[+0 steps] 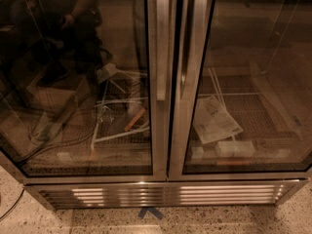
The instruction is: Open top drawer
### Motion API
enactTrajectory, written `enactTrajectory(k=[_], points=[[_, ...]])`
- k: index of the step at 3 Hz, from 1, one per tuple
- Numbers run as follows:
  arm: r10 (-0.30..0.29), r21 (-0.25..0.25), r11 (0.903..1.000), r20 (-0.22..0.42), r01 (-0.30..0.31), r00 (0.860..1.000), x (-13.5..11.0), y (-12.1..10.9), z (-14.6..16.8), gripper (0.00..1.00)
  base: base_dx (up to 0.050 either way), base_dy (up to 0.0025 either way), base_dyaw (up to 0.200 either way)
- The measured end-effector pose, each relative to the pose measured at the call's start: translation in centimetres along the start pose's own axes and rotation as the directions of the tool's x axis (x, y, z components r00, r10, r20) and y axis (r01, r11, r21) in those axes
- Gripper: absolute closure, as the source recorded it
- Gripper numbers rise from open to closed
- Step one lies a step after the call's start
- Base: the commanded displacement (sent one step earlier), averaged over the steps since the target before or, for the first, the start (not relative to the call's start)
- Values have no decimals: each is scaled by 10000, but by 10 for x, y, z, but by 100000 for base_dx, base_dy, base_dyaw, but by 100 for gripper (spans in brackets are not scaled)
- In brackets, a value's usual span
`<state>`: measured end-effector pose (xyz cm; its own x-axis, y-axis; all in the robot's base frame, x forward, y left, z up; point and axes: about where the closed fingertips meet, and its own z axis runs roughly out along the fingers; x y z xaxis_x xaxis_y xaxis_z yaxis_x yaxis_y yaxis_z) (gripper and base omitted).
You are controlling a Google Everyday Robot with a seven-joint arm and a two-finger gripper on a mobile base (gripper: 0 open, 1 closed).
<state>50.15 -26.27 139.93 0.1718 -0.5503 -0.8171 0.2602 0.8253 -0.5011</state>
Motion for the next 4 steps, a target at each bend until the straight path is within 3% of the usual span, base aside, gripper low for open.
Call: enactTrajectory(k=[1,2,3,4], points=[[0,0,10000,2,0,10000,0,0,0,0,4600,0,-5],[1,0,10000,2,-1,10000,0,0,0,0,0,0,0],[-165,57,9999,377,163,9992,-28,-15,-17,0,0,0,0],[-335,428,9986,460,316,9984,-41,-49,-34,0,0,0,0]])
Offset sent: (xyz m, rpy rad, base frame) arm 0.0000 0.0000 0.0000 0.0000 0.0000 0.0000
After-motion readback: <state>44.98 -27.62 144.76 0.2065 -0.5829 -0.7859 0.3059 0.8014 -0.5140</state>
